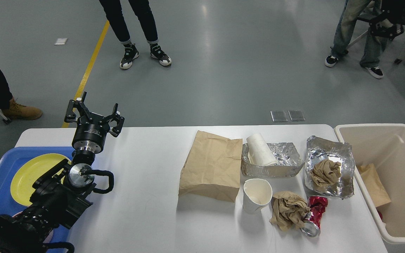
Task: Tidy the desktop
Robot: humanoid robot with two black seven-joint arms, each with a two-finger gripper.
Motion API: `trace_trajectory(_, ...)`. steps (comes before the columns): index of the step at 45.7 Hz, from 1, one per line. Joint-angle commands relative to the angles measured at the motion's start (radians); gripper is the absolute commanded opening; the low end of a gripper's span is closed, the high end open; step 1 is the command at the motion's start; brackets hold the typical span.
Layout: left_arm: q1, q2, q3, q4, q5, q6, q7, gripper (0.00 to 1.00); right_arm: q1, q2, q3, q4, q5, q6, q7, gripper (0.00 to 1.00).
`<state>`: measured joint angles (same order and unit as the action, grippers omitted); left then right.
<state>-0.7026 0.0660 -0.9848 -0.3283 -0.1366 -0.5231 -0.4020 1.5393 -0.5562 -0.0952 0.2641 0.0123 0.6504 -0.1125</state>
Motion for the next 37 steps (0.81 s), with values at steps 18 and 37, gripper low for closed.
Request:
trace_trajectory(18, 0.0, 0.0, 0.0, 0.0, 0.0, 0.0, 0.0, 0.96, 0.588, 0.099, -1.035, 0.635, -0.037, 0.015, -0.001, 1.0)
trace_trajectory(37, 0.0, 0.0, 0.0, 0.0, 0.0, 0.0, 0.0, 0.96, 0.65, 0.22, -1.063, 0.718, -0.037, 0.017, 0.001, 1.0)
